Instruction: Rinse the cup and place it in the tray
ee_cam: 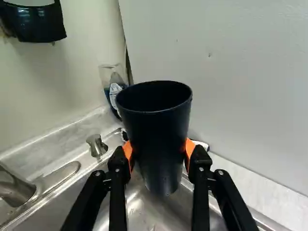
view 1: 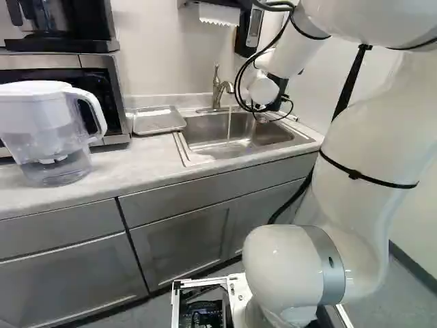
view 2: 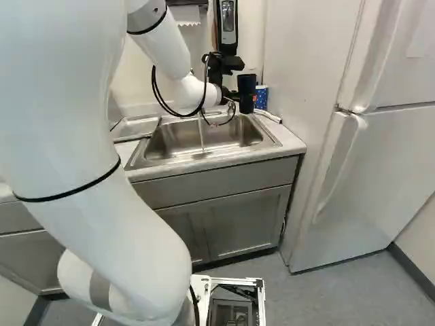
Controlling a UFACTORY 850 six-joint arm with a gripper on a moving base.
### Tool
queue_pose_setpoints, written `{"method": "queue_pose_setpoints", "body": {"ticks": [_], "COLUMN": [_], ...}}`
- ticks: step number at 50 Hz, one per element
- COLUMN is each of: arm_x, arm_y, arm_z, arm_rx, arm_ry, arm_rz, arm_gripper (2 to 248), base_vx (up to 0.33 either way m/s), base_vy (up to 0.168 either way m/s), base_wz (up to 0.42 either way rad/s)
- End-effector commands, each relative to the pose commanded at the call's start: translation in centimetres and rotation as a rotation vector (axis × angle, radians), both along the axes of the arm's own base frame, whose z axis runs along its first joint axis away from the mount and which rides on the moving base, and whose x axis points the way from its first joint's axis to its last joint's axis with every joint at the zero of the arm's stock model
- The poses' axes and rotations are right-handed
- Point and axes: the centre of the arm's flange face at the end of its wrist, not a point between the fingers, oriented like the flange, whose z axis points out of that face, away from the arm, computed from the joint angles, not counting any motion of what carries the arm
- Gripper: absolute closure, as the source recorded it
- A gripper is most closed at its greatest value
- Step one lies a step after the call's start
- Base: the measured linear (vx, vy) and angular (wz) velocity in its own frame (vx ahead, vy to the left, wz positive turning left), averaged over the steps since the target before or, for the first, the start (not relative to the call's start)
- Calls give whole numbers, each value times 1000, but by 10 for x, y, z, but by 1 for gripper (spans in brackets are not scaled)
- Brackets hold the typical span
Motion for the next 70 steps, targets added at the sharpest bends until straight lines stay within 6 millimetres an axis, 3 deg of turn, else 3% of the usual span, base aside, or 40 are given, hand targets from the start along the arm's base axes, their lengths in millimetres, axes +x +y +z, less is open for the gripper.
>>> {"method": "queue_pose_setpoints", "body": {"ticks": [24,58,70], "arm_x": [-4,-4,-3], "arm_y": [17,31,33], "arm_z": [1,3,3], "arm_rx": [-68,101,74], "arm_ry": [25,-79,-71], "arm_rz": [122,217,248], "arm_gripper": [128,128,128], "base_vx": [0,0,0], "base_vy": [0,0,0], "base_wz": [0,0,0]}}
